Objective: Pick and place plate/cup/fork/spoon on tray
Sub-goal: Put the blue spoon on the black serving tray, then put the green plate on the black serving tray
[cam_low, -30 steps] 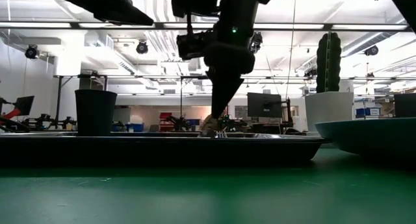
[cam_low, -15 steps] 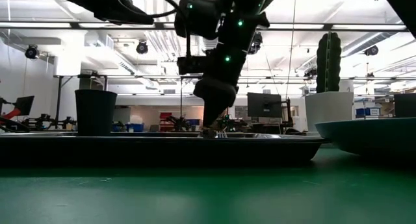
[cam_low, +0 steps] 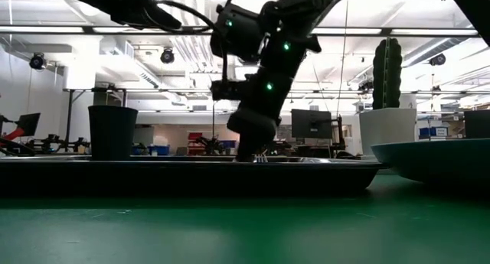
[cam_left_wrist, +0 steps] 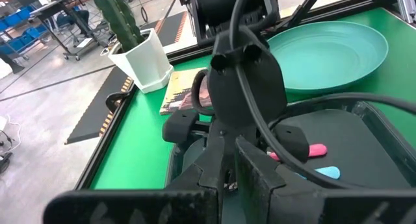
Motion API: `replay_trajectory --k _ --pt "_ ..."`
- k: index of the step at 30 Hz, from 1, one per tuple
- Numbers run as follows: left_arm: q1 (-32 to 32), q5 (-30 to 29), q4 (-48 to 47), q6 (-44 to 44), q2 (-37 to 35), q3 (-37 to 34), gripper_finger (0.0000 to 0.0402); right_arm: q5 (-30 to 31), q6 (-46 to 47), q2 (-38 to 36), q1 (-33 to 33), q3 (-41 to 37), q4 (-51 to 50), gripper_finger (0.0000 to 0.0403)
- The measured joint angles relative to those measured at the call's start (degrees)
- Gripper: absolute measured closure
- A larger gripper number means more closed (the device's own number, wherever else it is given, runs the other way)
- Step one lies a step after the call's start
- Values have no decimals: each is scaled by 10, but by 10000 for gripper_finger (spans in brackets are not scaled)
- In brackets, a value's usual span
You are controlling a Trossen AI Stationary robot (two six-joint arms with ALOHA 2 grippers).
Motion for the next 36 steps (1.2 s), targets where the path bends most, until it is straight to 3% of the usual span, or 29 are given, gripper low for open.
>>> replay_trajectory --k 8,20,36 --pt "0 0 0 0 0 0 385 -1 0 1 1 -23 45 376" --pt "0 0 3 0 0 3 385 -2 -14 -4 5 8 47 376" --pt "0 -2 16 1 0 0 385 -2 -12 -123 104 9 47 376"
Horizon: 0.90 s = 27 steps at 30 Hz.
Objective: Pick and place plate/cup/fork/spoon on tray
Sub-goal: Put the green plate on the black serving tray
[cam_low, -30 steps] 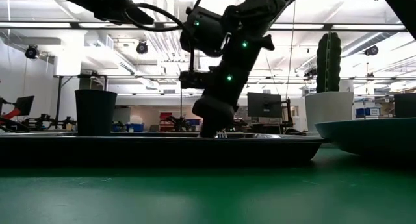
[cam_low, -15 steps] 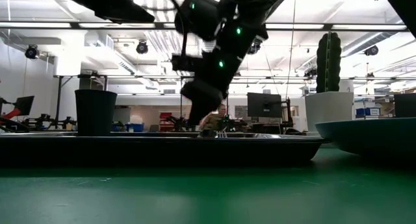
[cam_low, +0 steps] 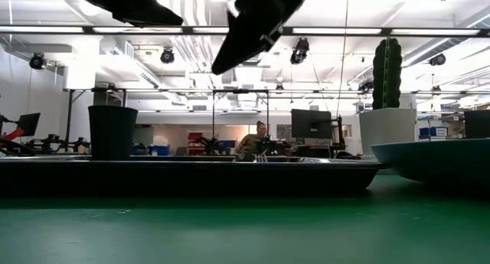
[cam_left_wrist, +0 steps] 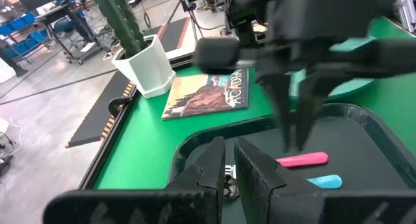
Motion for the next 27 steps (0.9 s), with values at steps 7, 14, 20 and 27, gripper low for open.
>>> replay_trajectory --k 7,14,20,27 --pt "0 0 1 0 0 0 385 0 11 -5 39 -5 -5 376" --pt "0 0 3 0 0 0 385 1 42 -6 48 -7 -26 376" --pt "0 0 3 -1 0 0 385 -21 64 -6 49 -7 -51 376" --pt "0 0 2 -1 0 0 385 -223 206 -12 54 -7 -161 376"
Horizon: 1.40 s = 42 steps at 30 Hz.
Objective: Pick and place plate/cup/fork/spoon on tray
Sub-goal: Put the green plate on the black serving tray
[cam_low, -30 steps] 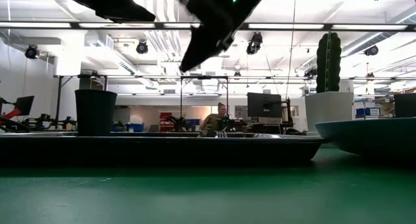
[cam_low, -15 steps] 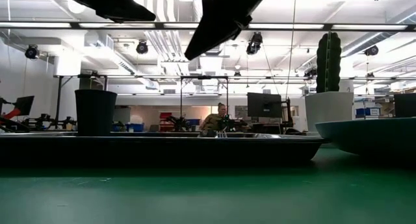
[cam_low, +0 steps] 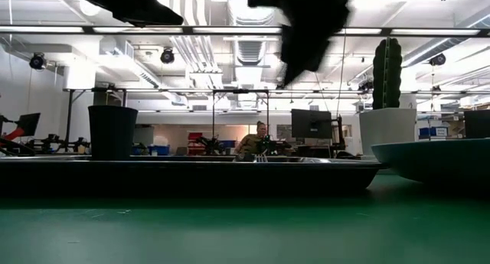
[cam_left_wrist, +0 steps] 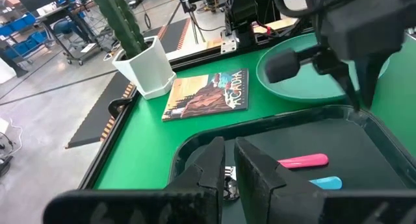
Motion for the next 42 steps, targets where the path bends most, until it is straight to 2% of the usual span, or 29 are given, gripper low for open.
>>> replay_trajectory --k 3,6,12,17,23,28,32,37,42 --pt "0 0 0 0 0 0 385 -77 101 -1 11 0 -81 376" --pt "0 0 0 -1 0 0 385 -113 184 -1 39 0 -149 376" --pt "0 0 0 -2 0 0 385 -115 314 -1 101 0 -194 376" --pt "0 0 -2 -14 0 0 385 -72 393 -1 140 0 -191 374" --pt "0 0 -2 -15 0 0 385 -12 421 0 162 -4 -187 330" --pt "0 0 -3 -15 0 0 385 29 375 0 189 -24 -182 271" --pt "0 0 -3 -15 0 0 385 52 365 0 209 -52 -153 240" --pt "0 0 -3 -15 0 0 385 60 377 0 211 -97 -80 228" --pt "0 0 -3 -15 0 0 385 61 377 1 209 -124 -36 243"
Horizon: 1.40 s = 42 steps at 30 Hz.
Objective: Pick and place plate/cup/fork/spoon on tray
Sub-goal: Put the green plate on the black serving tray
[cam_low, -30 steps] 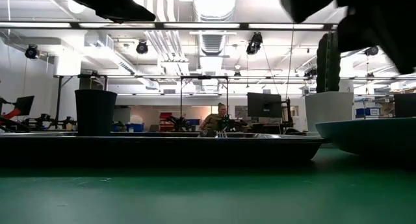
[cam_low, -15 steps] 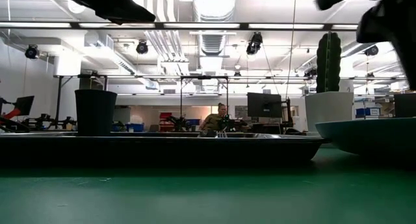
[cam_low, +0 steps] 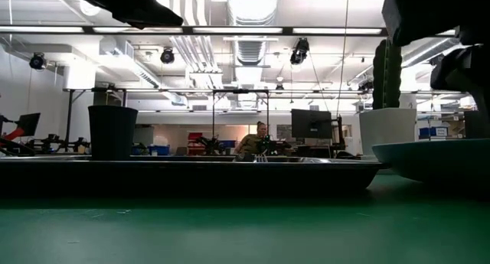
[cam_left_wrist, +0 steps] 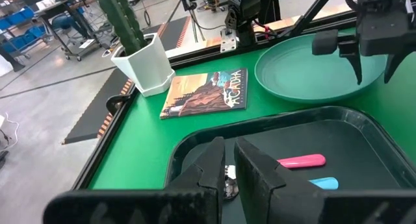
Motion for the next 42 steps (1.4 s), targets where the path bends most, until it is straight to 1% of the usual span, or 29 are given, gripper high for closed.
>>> replay_trajectory --k 4,10,12,15,19,23,27,31,35,37,42 --pt "0 0 0 0 0 0 385 0 4 0 -2 -6 4 281" --pt "0 0 0 0 0 0 385 -5 11 0 -4 -11 6 364" --pt "0 0 0 0 0 0 385 -13 13 -1 -3 -8 2 383" --pt "0 0 0 0 0 0 385 -26 20 0 -4 3 -16 386" --pt "0 0 0 0 0 0 385 -33 26 0 -4 30 -71 389" --pt "0 0 0 0 0 0 385 -37 31 -1 -4 77 -161 391" --pt "0 0 0 0 0 0 385 -31 31 -2 -4 141 -246 395" --pt "0 0 0 0 0 0 385 10 21 -3 -3 202 -292 395" --pt "0 0 1 1 0 0 385 59 -4 -3 -3 246 -305 395" --pt "0 0 1 1 0 0 385 87 -32 -3 -3 262 -302 395" --pt "0 0 1 1 0 0 385 194 -148 -3 -3 280 -279 395"
